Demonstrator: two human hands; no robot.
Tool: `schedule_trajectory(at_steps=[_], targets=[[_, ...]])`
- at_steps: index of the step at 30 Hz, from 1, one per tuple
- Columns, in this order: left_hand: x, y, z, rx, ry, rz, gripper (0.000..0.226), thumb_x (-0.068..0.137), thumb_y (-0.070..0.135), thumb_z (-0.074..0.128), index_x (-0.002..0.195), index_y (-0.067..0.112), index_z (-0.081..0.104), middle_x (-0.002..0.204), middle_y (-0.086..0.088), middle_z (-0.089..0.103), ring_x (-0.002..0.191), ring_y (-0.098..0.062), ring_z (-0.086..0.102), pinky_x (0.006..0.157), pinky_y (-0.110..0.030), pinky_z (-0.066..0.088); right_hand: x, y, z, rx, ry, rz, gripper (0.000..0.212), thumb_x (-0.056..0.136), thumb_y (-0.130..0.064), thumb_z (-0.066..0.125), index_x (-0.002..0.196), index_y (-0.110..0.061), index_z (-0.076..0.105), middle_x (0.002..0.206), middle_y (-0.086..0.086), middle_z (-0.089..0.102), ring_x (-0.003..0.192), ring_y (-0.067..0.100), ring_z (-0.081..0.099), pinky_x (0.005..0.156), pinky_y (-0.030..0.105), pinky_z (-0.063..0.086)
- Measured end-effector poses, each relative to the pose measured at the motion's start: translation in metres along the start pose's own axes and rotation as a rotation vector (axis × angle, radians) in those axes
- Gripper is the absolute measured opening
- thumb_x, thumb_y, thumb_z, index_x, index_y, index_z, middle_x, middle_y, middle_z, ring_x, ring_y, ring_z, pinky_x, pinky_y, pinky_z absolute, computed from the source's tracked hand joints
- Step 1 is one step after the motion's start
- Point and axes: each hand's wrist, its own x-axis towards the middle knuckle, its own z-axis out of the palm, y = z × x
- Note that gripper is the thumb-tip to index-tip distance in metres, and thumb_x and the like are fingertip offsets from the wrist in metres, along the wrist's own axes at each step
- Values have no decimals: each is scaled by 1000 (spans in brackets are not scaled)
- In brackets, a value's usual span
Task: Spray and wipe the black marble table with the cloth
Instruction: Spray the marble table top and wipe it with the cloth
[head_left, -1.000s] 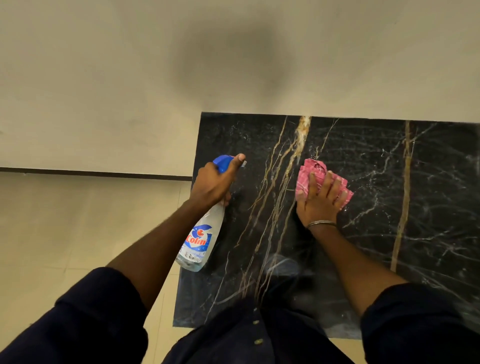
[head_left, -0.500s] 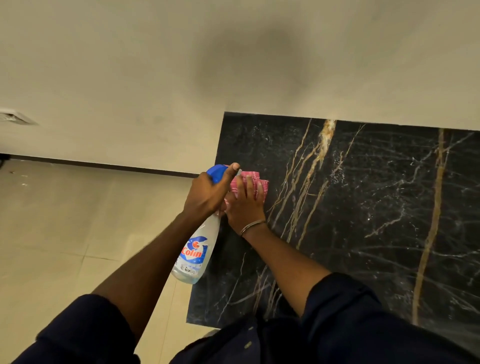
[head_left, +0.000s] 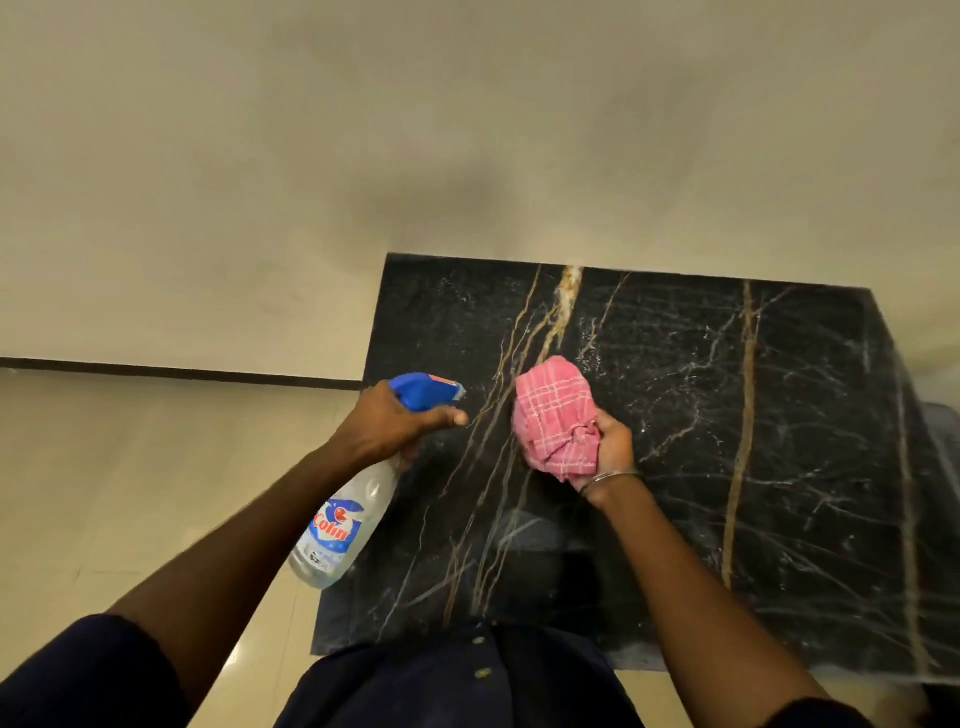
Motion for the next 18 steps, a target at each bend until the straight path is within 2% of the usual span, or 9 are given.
schedule_trajectory(at_steps=[2, 4, 7, 11, 13, 15, 18], targets=[[-1, 9, 7, 35, -56, 11, 55, 75, 45, 78, 117, 19, 55, 73, 0, 63, 62, -14, 61, 60, -24, 50, -8, 3, -9, 141, -21, 22, 46, 85, -36, 48, 111, -8, 73, 124, 18, 64, 116, 40, 57, 103, 59, 39], [-5, 19, 14, 62, -82, 46, 53, 78, 42, 76, 118, 17, 53, 72, -1, 62, 60, -13, 60, 56, -19, 50, -12, 9, -14, 210, -14, 19, 47, 90, -39, 42, 104, -10, 76, 117, 18, 68, 111, 40, 59, 103, 60, 39], [-11, 27, 21, 13, -85, 91, 46, 82, 41, 71, 114, 12, 56, 67, -2, 61, 52, -13, 58, 53, -19, 50, -14, 13, -13, 276, -41, 4, 48, 90, -39, 42, 115, -9, 69, 118, 18, 65, 113, 39, 57, 104, 59, 38], [-16, 28, 29, 16, -84, 115, 42, 86, 44, 66, 110, 10, 60, 75, -7, 64, 59, -13, 59, 63, -23, 51, -14, 11, -14, 294, -36, 2, 49, 94, -39, 38, 123, -8, 62, 119, 18, 65, 113, 38, 57, 103, 57, 41], [-18, 27, 32, 3, -87, 119, 46, 80, 53, 63, 103, 14, 60, 80, -9, 65, 60, -14, 60, 67, -29, 52, -14, 10, -16, 285, -42, 7, 49, 94, -39, 38, 121, -7, 63, 117, 18, 66, 114, 39, 57, 100, 57, 43], [-24, 27, 32, -8, -56, 148, 56, 70, 70, 60, 92, 19, 59, 71, -5, 64, 55, -11, 59, 66, -30, 52, -16, 9, -17, 272, -31, 11, 48, 94, -39, 38, 118, -7, 64, 114, 18, 67, 112, 39, 58, 97, 56, 45], [-30, 25, 27, -24, 7, 179, 80, 51, 95, 48, 88, 25, 58, 61, -3, 62, 47, -7, 60, 57, -17, 52, -17, 13, -18, 262, -5, 13, 47, 94, -38, 38, 118, -7, 64, 115, 18, 66, 111, 39, 57, 100, 57, 43]])
